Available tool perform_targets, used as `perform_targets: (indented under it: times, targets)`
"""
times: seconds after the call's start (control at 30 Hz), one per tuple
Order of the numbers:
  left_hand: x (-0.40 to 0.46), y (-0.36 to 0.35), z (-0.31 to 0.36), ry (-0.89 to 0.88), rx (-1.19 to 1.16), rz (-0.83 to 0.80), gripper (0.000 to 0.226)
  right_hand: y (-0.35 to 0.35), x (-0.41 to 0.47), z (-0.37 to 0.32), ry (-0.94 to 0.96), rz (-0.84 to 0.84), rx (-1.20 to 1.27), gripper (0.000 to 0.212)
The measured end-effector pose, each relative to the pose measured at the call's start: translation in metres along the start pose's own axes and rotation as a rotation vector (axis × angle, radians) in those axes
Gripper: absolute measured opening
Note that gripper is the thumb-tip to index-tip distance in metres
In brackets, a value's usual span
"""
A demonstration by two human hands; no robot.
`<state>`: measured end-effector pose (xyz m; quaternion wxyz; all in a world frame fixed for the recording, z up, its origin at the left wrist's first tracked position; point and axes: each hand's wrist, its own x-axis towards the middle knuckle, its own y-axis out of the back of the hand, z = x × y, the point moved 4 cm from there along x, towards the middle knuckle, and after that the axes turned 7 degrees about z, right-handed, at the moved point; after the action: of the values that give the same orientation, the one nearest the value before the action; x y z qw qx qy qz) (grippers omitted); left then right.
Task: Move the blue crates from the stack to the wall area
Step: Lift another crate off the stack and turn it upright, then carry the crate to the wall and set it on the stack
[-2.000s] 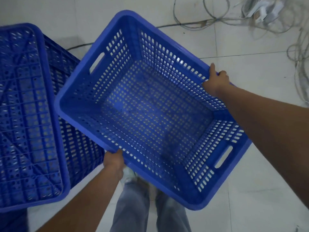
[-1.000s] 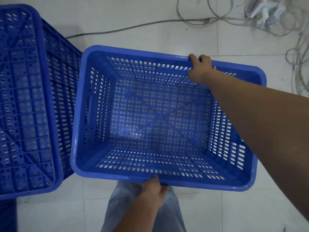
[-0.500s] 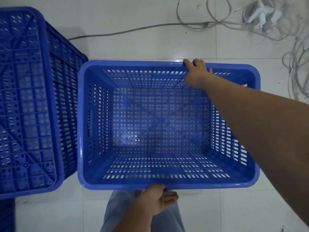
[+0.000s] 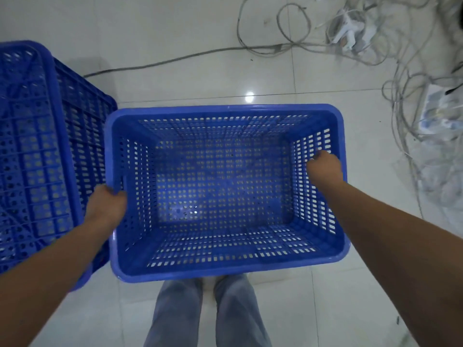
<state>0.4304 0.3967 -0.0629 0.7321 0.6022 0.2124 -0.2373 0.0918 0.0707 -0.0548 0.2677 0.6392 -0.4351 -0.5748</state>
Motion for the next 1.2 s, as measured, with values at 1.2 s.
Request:
perform_targets:
  times: [1.2]
  targets:
    - [-0.069,0.146,0.038,0.090,-0.398,-0.162,0.036,0.184,-0.077,0.092,-0.287,0.040,0.407,0.034]
